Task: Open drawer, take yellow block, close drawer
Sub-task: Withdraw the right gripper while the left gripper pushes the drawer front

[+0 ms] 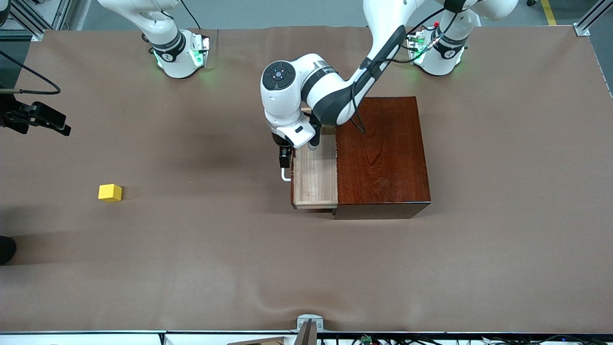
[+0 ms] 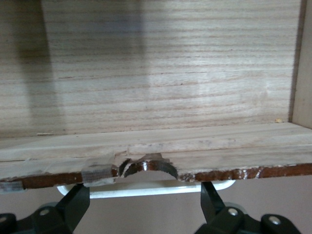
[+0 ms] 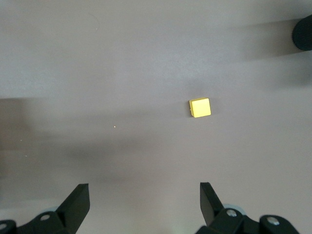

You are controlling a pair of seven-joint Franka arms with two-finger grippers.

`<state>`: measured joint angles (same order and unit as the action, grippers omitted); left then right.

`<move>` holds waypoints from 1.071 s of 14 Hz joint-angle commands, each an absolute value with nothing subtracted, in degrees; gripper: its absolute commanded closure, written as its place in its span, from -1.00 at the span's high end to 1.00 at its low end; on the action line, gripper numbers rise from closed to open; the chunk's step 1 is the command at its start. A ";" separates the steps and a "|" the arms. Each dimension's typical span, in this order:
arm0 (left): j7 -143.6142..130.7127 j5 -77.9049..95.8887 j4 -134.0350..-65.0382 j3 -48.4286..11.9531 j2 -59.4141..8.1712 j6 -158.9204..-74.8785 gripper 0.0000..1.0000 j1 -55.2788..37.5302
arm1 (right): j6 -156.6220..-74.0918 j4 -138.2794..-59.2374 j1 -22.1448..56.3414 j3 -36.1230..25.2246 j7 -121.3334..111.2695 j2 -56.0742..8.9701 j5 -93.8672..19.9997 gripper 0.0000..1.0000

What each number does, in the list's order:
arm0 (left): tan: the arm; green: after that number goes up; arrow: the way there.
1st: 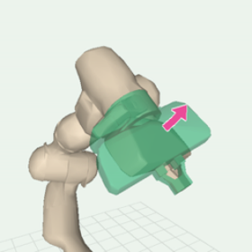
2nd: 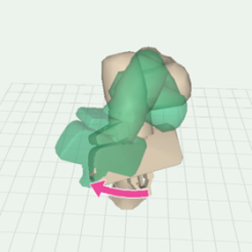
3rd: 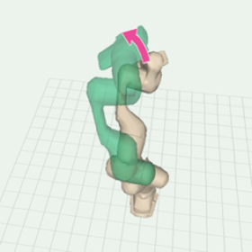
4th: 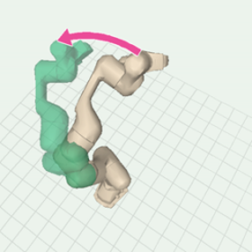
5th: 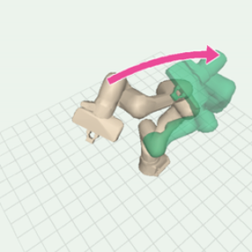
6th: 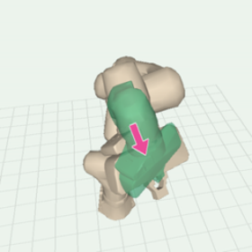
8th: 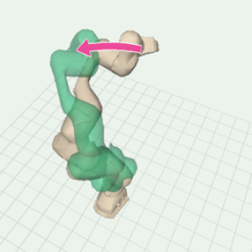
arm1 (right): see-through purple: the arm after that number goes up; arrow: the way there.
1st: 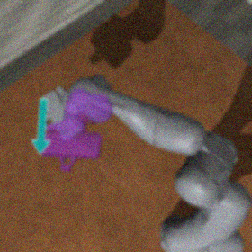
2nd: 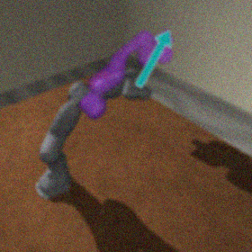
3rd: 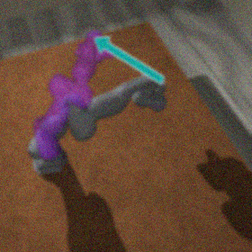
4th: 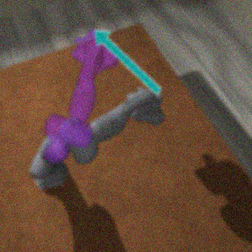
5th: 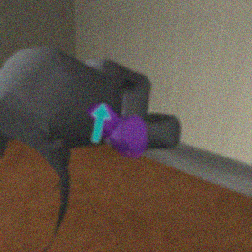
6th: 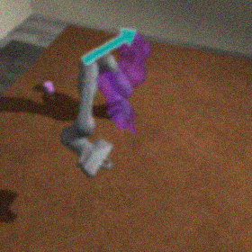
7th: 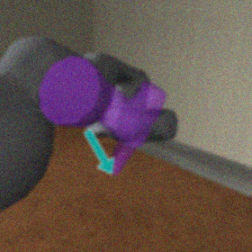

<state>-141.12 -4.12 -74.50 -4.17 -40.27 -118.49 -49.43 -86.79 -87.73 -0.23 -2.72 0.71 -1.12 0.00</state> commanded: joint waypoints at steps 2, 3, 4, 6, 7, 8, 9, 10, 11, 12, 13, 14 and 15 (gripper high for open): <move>-140.62 -6.15 -73.56 -3.16 -40.96 -118.56 1.00 -49.22 | -86.40 -88.68 0.97 -3.43 1.67 0.26 0.88 1.00; -140.62 -6.07 -73.65 -3.16 -40.96 -118.39 1.00 -49.22 | -86.40 -88.68 0.88 -3.43 1.67 0.09 0.88 1.00; -140.63 -6.06 -73.74 -3.16 -40.96 -118.04 1.00 -49.13 | -86.48 -88.68 0.79 -3.43 1.67 -0.09 0.88 1.00; -140.71 -6.06 -73.74 -3.08 -40.96 -117.60 1.00 -48.61 | -86.57 -88.68 0.97 -3.34 1.76 -0.09 0.97 1.00; -140.80 -6.06 -73.83 -2.73 -40.96 -117.42 1.00 -48.60 | -86.57 -88.68 0.97 -3.34 1.76 -0.09 0.88 1.00; -140.80 -6.06 -73.83 -2.72 -40.96 -116.90 1.00 -48.52 | -86.75 -88.51 1.05 -3.43 1.67 -0.09 0.97 1.00; -140.80 -6.06 -73.92 -2.72 -40.96 -116.37 1.00 -48.43 | -86.92 -88.51 0.97 -3.34 1.67 -0.09 0.88 1.00; -140.80 -6.06 -74.26 -2.72 -40.96 -116.28 1.00 -48.34 | -87.10 -88.42 0.88 -3.34 1.67 -0.17 0.79 1.00; -140.80 -6.06 -74.44 -2.72 -40.96 -115.93 1.00 -48.25 | -87.01 -88.33 0.70 -3.43 1.67 -0.18 0.70 1.00; -140.80 -6.06 -74.44 -2.72 -41.04 -115.23 1.00 -48.16 | -87.10 -88.24 0.53 -3.51 1.67 -0.18 0.44 1.00; -140.80 -6.06 -74.44 -2.72 -41.31 -114.35 1.00 -47.82 | -87.27 -87.89 0.53 -3.60 1.67 -0.18 0.35 1.00; -140.80 -6.06 -74.44 -2.64 -41.31 -113.39 1.00 -47.73 | -87.28 -87.63 0.53 -3.60 1.67 -0.18 0.26 1.00; -140.80 -6.06 -74.44 -2.72 -41.31 -112.33 1.00 -47.72 | -87.28 -87.63 0.53 -3.52 1.67 -0.18 0.35 1.00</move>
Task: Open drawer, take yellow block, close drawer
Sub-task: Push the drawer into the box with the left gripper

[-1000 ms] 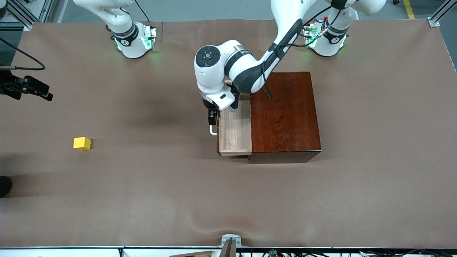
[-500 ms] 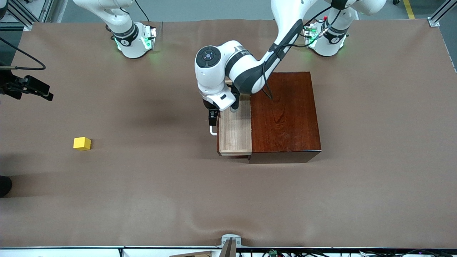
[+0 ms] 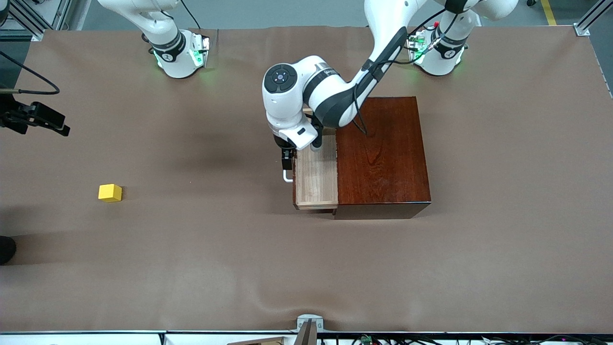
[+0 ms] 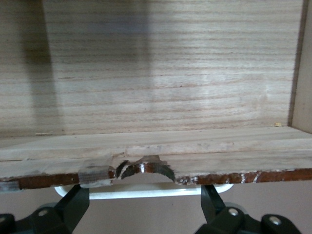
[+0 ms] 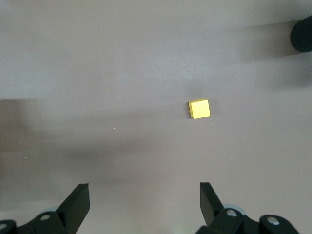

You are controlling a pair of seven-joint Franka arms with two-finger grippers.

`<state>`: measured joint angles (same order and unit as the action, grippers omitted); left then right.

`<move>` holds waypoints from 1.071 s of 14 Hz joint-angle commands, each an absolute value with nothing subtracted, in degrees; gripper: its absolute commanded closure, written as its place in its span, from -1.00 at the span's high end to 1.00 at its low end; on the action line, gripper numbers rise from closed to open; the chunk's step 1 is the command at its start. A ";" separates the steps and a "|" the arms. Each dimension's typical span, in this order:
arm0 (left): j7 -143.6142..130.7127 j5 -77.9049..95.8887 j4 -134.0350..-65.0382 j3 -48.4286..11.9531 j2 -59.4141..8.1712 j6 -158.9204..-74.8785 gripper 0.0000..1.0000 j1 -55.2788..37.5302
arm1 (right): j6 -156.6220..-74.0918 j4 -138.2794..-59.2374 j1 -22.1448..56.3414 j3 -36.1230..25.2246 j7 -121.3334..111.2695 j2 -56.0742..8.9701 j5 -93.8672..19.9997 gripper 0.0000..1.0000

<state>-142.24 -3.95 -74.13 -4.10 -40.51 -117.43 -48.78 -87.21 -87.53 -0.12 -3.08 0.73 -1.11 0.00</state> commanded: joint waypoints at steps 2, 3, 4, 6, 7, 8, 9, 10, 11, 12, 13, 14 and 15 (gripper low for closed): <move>-140.71 -6.24 -74.44 -2.46 -41.22 -109.96 1.00 -47.72 | -87.28 -87.63 0.62 -3.60 1.58 -0.18 0.53 1.00; -140.54 -6.59 -74.44 -2.11 -41.22 -108.99 1.00 -47.81 | -87.19 -87.63 0.62 -3.60 1.58 -0.18 0.53 1.00; -140.54 -7.90 -74.44 -2.11 -41.22 -108.03 1.00 -47.90 | -87.27 -87.63 0.62 -3.52 1.58 -0.18 0.53 1.00; -140.54 -8.61 -74.44 -2.11 -41.05 -106.44 1.00 -47.99 | -87.36 -87.63 1.05 -3.52 1.58 -0.26 0.53 1.00; -140.54 -9.22 -74.36 -2.11 -40.87 -105.74 1.00 -47.99 | -87.45 -87.63 1.05 -3.43 1.58 -0.26 0.61 1.00; -140.54 -9.84 -74.36 -2.02 -40.78 -104.95 1.00 -48.08 | -87.80 -87.63 0.97 -3.43 1.67 -0.26 0.62 1.00; -140.54 -10.80 -74.27 -2.11 -40.69 -103.72 1.00 -48.16 | -87.80 -87.63 0.79 -3.43 1.67 -0.26 0.44 1.00; -140.54 -12.20 -74.27 -2.11 -40.69 -102.67 1.00 -48.34 | -87.80 -87.63 0.79 -3.43 1.67 -0.26 0.35 1.00; -140.62 -13.00 -74.27 -2.11 -40.61 -101.70 1.00 -48.34 | -87.72 -87.63 0.88 -3.43 1.67 -0.26 0.44 1.00; -140.62 -13.62 -74.27 -2.11 -40.61 -100.91 1.00 -48.43 | -87.71 -87.63 0.88 -3.43 1.67 -0.26 0.35 1.00; -140.71 -14.15 -74.27 -2.02 -40.52 -100.46 1.00 -48.34 | -87.63 -87.63 0.88 -3.43 1.67 -0.26 0.44 1.00; -140.71 -14.59 -74.18 -2.02 -40.52 -100.11 1.00 -48.43 | -87.63 -87.63 0.79 -3.43 1.67 -0.26 0.35 1.00; -140.71 -15.11 -74.18 -2.02 -40.43 -100.02 1.00 -48.43 | -87.71 -87.63 0.70 -3.43 1.67 -0.26 0.35 1.00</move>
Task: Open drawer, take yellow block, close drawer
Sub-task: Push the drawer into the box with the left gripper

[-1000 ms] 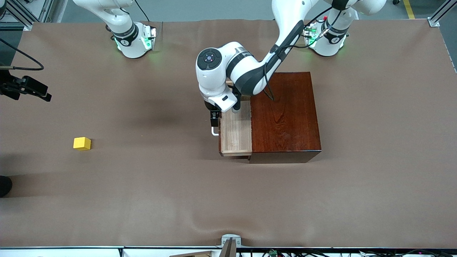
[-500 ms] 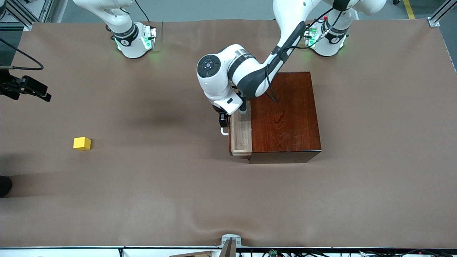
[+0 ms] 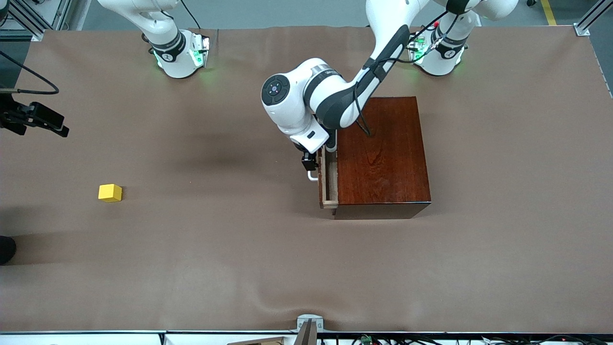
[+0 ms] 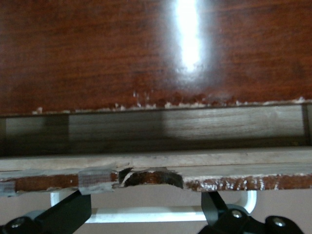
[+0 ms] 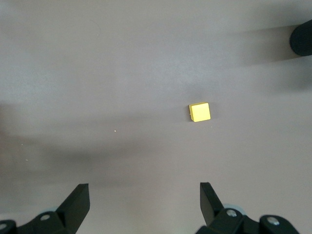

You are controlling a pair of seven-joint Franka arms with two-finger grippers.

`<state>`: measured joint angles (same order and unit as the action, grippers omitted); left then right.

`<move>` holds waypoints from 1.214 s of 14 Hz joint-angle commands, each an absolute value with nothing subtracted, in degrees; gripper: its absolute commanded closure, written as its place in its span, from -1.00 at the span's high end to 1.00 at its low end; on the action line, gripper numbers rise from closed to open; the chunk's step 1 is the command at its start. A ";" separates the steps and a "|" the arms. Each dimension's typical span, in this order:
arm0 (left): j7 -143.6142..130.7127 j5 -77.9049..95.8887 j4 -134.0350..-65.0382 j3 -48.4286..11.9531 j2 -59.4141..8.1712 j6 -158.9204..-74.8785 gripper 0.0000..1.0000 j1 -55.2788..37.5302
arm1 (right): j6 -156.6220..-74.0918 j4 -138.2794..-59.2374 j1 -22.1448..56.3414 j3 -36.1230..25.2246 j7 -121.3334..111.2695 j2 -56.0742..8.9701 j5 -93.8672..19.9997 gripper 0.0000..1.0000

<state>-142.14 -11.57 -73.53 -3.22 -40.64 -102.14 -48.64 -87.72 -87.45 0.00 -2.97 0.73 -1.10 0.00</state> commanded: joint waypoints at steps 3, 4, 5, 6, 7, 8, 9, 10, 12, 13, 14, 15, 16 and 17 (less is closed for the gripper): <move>-140.89 -17.40 -73.92 -2.02 -40.34 -98.09 1.00 -48.78 | -87.54 -87.63 0.79 -3.43 1.67 -0.26 0.35 1.00; -140.89 -17.92 -73.92 -2.02 -39.99 -97.82 1.00 -49.04 | -87.63 -87.63 0.70 -3.43 1.67 -0.26 0.35 1.00; -140.89 -18.54 -74.00 -2.02 -39.90 -97.39 1.00 -49.04 | -87.63 -87.71 0.70 -3.43 1.67 -0.26 0.35 1.00; -140.89 -18.89 -73.92 -2.02 -39.90 -96.51 1.00 -49.04 | -87.71 -87.71 0.70 -3.43 1.67 -0.26 0.35 1.00; -140.89 -19.42 -73.92 -2.02 -39.90 -96.24 1.00 -49.13 | -87.71 -87.71 0.70 -3.43 1.58 -0.26 0.26 1.00; -140.89 -20.12 -73.92 -2.02 -39.82 -95.81 1.00 -49.13 | -87.71 -87.71 0.62 -3.43 1.58 -0.26 0.00 1.00; -140.98 -20.91 -73.92 -2.02 -39.81 -95.19 1.00 -49.22 | -87.71 -87.80 0.62 -3.43 1.50 -0.26 -0.17 1.00; -140.89 -21.27 -73.92 -2.02 -39.81 -94.58 1.00 -49.22 | -87.80 -87.80 0.62 -3.43 1.58 -0.26 -0.35 1.00; -140.89 -21.62 -73.92 -2.02 -39.55 -93.35 1.00 -49.22 | -87.80 -87.80 0.53 -3.43 1.49 -0.26 -0.88 1.00; -140.89 -21.62 -73.92 -2.02 -39.46 -93.08 1.00 -49.22 | -87.72 -87.89 0.61 -3.43 1.58 -0.26 -0.88 1.00; -140.89 -21.62 -73.92 -2.02 -39.46 -93.08 1.00 -49.22 | -87.71 -87.89 0.62 -3.43 1.50 -0.26 -0.88 1.00; -140.89 -21.62 -73.83 -2.02 -39.46 -93.08 1.00 -49.22 | -87.71 -87.89 0.62 -3.43 1.49 -0.26 -0.88 1.00; -140.89 -21.53 -73.48 -1.93 -39.46 -93.16 1.00 -49.48 | -87.80 -87.89 0.62 -3.43 1.49 -0.26 -0.88 1.00; -140.89 -21.53 -72.61 -2.02 -39.55 -93.16 1.00 -49.66 | -87.80 -87.89 0.62 -3.43 1.49 -0.35 -0.88 1.00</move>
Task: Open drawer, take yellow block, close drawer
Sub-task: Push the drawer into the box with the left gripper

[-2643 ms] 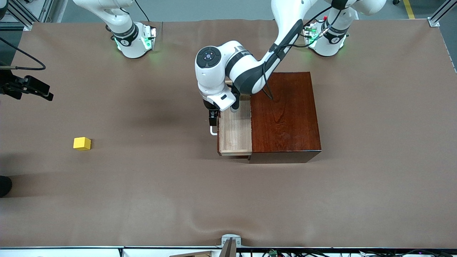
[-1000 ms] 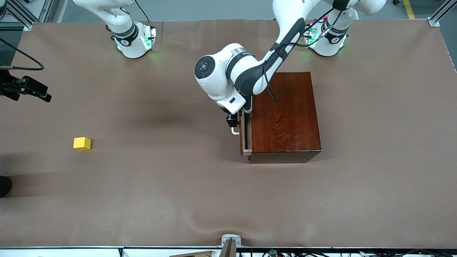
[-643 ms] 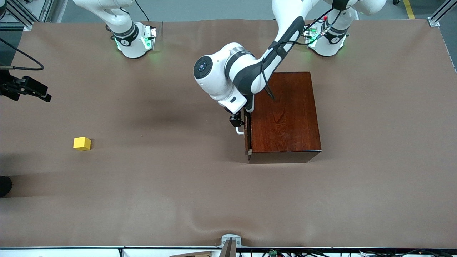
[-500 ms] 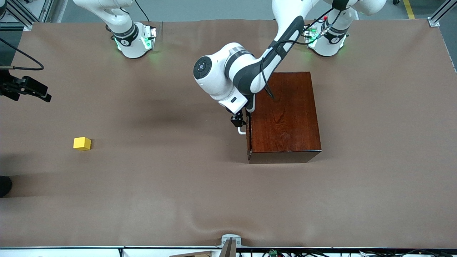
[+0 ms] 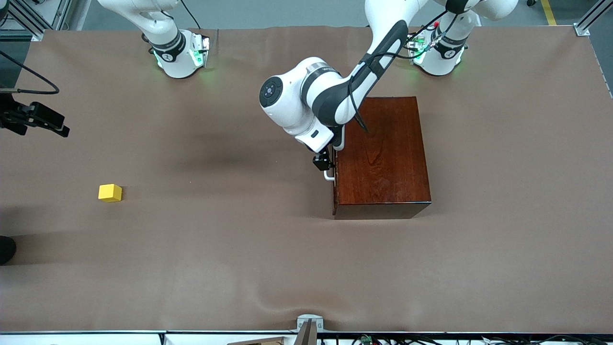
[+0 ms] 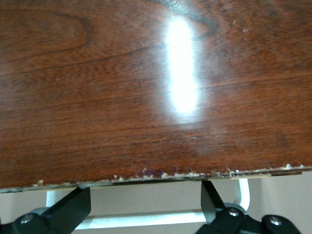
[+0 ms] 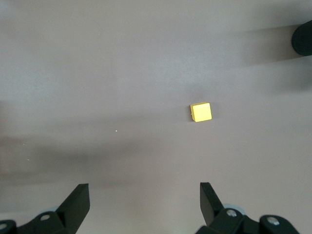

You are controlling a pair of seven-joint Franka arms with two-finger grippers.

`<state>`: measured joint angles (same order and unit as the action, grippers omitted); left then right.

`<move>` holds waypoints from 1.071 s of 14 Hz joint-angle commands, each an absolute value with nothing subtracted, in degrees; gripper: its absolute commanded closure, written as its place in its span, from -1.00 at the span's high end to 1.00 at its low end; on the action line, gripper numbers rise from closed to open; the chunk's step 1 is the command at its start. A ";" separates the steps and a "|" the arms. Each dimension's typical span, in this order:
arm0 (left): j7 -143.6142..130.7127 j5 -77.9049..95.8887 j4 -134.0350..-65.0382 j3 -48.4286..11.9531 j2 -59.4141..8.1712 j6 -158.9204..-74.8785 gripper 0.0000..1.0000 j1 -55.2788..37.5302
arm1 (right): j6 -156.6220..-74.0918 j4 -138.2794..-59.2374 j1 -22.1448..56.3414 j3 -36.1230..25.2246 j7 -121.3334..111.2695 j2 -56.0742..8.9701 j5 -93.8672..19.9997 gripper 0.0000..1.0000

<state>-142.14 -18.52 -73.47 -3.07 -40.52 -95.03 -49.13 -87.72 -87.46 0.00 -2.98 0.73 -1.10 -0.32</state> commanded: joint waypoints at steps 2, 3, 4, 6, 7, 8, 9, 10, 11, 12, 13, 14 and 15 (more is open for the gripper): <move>-140.89 -21.36 -71.37 -2.11 -39.55 -93.60 1.00 -50.27 | -87.72 -87.89 0.62 -3.43 1.49 -0.35 -0.79 1.00; -140.89 -21.18 -70.58 -2.46 -39.55 -93.69 1.00 -50.45 | -87.80 -87.89 0.62 -3.43 1.49 -0.35 -0.88 1.00; -140.89 -21.01 -69.62 -2.72 -39.55 -93.87 1.00 -50.45 | -87.80 -87.80 0.62 -3.43 1.49 -0.35 -0.88 1.00; -141.67 -20.83 -68.47 -2.99 -39.38 -94.83 1.00 -50.45 | -87.80 -87.80 0.70 -3.43 1.49 -0.35 -0.88 1.00; -141.77 -20.83 -68.38 -2.90 -39.03 -95.36 1.00 -50.45 | -87.72 -87.80 0.70 -3.43 1.49 -0.35 -0.88 1.00; -141.77 -20.92 -68.38 -2.73 -38.59 -95.62 1.00 -50.36 | -87.71 -87.80 0.70 -3.43 1.49 -0.35 -0.88 1.00; -141.59 -20.83 -68.38 -2.72 -37.37 -95.71 1.00 -49.84 | -87.71 -87.80 0.70 -3.43 1.49 -0.35 -0.88 1.00; -141.16 -20.48 -68.55 -2.64 -35.96 -95.71 1.00 -48.96 | -87.71 -87.80 0.70 -3.43 1.49 -0.35 -0.88 1.00; -139.59 -19.43 -68.64 -2.72 -35.25 -95.71 1.00 -47.21 | -87.71 -87.80 0.70 -3.43 1.49 -0.35 -0.79 1.00; -136.53 -17.68 -68.64 -2.90 -34.98 -95.80 1.00 -45.37 | -87.71 -87.80 0.70 -3.43 1.49 -0.35 -0.79 1.00; -134.15 -16.45 -68.64 -2.81 -34.63 -95.80 1.00 -43.96 | -87.71 -87.80 0.70 -3.43 1.41 -0.35 -0.79 1.00; -132.38 -15.65 -68.99 -2.64 -33.32 -96.06 1.00 -42.12 | -87.71 -87.80 0.70 -3.43 1.49 -0.35 -0.88 1.00; -130.88 -15.21 -69.08 -2.64 -32.79 -96.33 1.00 -39.84 | -87.71 -87.80 0.70 -3.43 1.41 -0.35 -0.79 1.00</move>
